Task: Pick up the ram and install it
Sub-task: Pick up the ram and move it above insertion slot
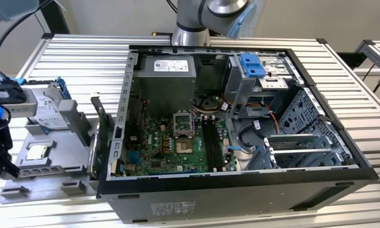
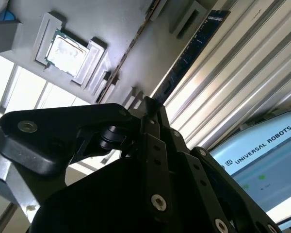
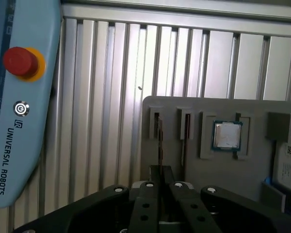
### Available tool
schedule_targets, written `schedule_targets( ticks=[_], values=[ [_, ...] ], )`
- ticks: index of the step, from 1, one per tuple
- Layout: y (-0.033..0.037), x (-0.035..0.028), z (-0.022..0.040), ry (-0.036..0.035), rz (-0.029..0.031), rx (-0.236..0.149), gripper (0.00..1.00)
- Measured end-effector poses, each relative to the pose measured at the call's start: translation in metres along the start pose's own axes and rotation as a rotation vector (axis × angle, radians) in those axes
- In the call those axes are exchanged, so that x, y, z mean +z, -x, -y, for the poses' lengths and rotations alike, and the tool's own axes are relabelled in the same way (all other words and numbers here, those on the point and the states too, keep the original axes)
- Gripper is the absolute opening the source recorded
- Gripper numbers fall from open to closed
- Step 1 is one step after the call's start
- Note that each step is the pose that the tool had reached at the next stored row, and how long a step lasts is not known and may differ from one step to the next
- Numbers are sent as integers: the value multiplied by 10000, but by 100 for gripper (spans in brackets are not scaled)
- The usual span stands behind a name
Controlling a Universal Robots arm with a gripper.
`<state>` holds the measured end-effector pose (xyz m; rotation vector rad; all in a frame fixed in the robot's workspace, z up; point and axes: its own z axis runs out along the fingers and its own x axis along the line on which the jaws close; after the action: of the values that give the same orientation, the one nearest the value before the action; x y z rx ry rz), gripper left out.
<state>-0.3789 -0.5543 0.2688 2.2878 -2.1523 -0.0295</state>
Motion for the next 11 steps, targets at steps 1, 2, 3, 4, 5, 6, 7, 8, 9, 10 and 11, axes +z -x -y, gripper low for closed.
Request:
schedule_targets(
  ticks=[1, 2, 3, 4, 5, 6, 7, 8, 9, 10, 11],
  values=[
    [0, -16, 0, -1, 1, 19, 0],
    [0, -31, 0, -2, 1, 34, 0],
    [1, -46, -1, -1, 1, 44, 0],
    [1, -64, -1, -1, 1, 49, 0],
    [1, -86, -1, -2, 1, 52, 0],
    [2, -108, -1, -2, 2, 53, 0],
    [2, -133, -2, -3, 2, 54, 0],
    [2, -158, -2, -2, 2, 55, 0],
    [3, -182, -2, -2, 1, 55, 0],
    [3, -204, -3, -1, 1, 56, 0],
    [3, -228, -2, -2, 1, 56, 0]
  ],
)
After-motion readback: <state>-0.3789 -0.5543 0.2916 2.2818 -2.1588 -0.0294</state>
